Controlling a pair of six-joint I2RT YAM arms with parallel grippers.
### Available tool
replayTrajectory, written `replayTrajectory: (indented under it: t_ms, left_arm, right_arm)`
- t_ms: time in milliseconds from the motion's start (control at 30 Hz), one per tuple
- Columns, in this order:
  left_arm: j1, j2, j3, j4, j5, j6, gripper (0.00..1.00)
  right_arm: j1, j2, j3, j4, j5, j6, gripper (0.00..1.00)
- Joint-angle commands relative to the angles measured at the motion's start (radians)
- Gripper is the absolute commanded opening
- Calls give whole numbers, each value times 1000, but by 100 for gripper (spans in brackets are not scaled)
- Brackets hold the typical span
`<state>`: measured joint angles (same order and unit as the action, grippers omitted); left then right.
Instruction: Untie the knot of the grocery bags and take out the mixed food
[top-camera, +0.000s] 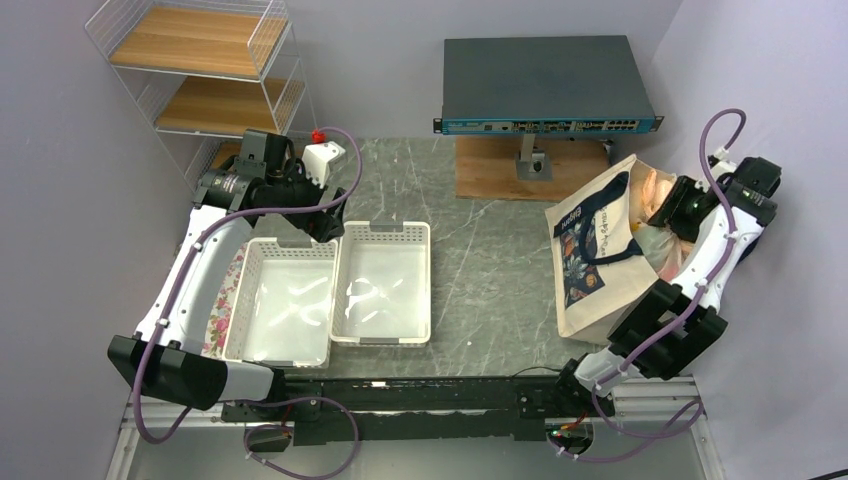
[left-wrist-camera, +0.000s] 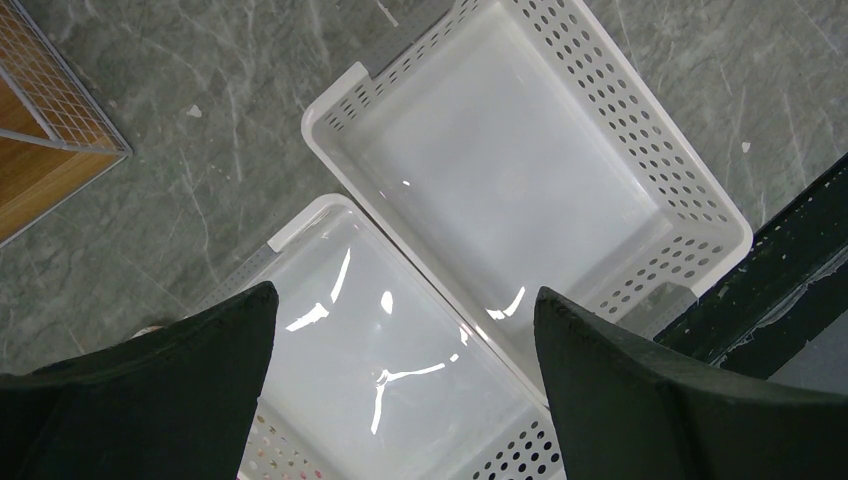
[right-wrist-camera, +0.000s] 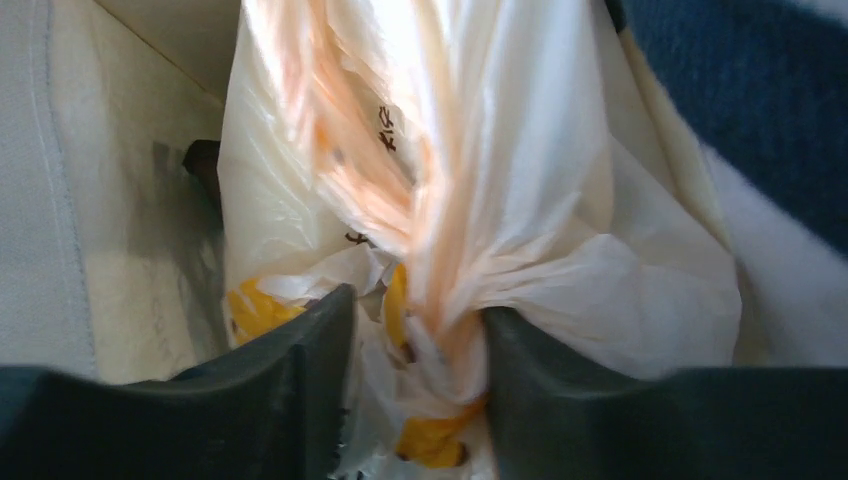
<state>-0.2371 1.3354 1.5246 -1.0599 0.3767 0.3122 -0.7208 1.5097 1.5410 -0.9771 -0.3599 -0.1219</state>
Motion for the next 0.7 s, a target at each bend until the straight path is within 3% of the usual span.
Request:
replayTrajectory:
  t_ms: [0, 67, 100, 367, 667]
  left_arm:
    - [-5, -32, 6, 7, 9, 8, 99]
    - [-5, -34, 0, 14, 10, 6, 99]
    - [-6, -32, 1, 17, 9, 6, 100]
    - [-11, -13, 24, 24, 6, 7, 100]
    - [-14, 10, 46, 25, 12, 6, 99]
  right_arm:
    - [-4, -36, -20, 55, -115, 22, 34]
    - [-5, -72, -22, 86, -128, 24, 5]
    - [-5, -91, -20, 101, -129, 30, 0]
    - [-5, -233, 53, 210, -150, 93, 0]
    - [-5, -272, 222, 250, -143, 161, 0]
